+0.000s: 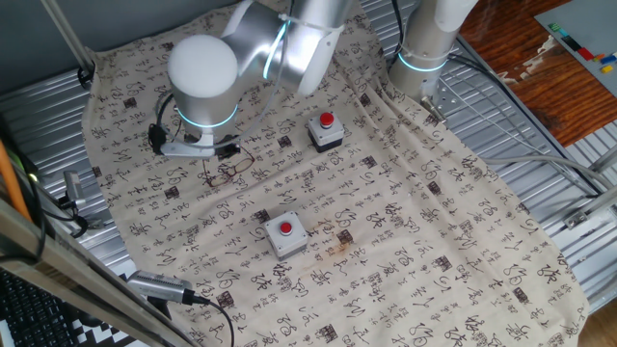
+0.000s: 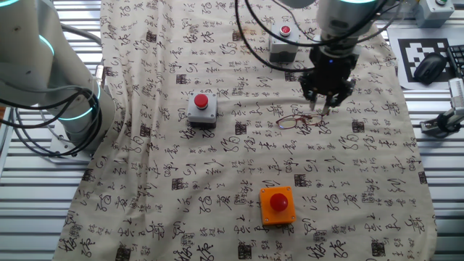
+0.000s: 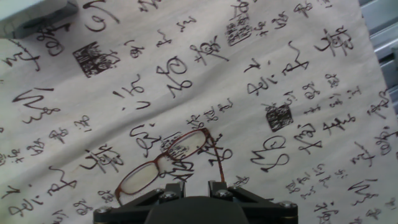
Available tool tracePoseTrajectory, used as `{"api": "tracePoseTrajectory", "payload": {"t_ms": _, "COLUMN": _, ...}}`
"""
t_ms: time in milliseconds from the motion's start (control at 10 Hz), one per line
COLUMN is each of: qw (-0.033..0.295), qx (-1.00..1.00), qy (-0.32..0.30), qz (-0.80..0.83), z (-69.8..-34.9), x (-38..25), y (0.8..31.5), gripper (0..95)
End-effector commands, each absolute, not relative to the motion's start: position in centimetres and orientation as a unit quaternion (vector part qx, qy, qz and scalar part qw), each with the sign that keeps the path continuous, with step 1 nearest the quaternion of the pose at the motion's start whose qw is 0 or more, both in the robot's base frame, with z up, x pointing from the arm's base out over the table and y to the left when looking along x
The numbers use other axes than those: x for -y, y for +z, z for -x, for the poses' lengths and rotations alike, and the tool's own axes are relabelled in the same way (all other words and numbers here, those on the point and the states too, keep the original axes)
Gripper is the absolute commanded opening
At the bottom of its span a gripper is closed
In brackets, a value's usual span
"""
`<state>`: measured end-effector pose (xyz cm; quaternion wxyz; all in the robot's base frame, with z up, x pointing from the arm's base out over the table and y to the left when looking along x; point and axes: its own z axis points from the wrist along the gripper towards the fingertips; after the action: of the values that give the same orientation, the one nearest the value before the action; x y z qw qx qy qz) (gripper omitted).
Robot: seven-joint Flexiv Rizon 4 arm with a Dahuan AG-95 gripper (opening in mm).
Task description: Unfold the leg of the glasses (with one hand)
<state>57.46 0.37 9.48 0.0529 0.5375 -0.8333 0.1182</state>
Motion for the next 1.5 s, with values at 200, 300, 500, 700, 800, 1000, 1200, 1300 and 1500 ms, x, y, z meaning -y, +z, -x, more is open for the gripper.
{"api": "tracePoseTrajectory", "payload": {"t_ms": 200, "qw": 0.054, "qx": 0.829, "qy": 0.116, "qz": -0.544, "z": -58.3, "x": -0.5, "y": 9.7, "gripper": 19.0}}
{"api": "tracePoseTrajectory", "payload": {"t_ms": 300, "qw": 0.055, "qx": 0.827, "qy": 0.117, "qz": -0.547, "z": -58.6, "x": -0.6, "y": 9.8, "gripper": 19.0}}
{"api": "tracePoseTrajectory", "payload": {"t_ms": 500, "qw": 0.056, "qx": 0.827, "qy": 0.116, "qz": -0.548, "z": -58.7, "x": -0.6, "y": 9.8, "gripper": 19.0}}
{"api": "tracePoseTrajectory", "payload": {"t_ms": 700, "qw": 0.060, "qx": 0.836, "qy": 0.111, "qz": -0.534, "z": -58.6, "x": -0.8, "y": 9.7, "gripper": 19.0}}
{"api": "tracePoseTrajectory", "payload": {"t_ms": 800, "qw": 0.064, "qx": 0.841, "qy": 0.107, "qz": -0.526, "z": -58.6, "x": -0.9, "y": 9.9, "gripper": 19.0}}
{"api": "tracePoseTrajectory", "payload": {"t_ms": 1000, "qw": 0.061, "qx": 0.846, "qy": 0.097, "qz": -0.521, "z": -58.5, "x": -1.1, "y": 10.4, "gripper": 19.0}}
{"api": "tracePoseTrajectory", "payload": {"t_ms": 1200, "qw": 0.063, "qx": 0.849, "qy": 0.091, "qz": -0.517, "z": -58.3, "x": -1.3, "y": 11.0, "gripper": 19.0}}
{"api": "tracePoseTrajectory", "payload": {"t_ms": 1300, "qw": 0.065, "qx": 0.850, "qy": 0.090, "qz": -0.514, "z": -58.2, "x": -1.5, "y": 11.3, "gripper": 19.0}}
{"api": "tracePoseTrajectory", "payload": {"t_ms": 1500, "qw": 0.062, "qx": 0.852, "qy": 0.087, "qz": -0.512, "z": -58.1, "x": -1.6, "y": 11.5, "gripper": 19.0}}
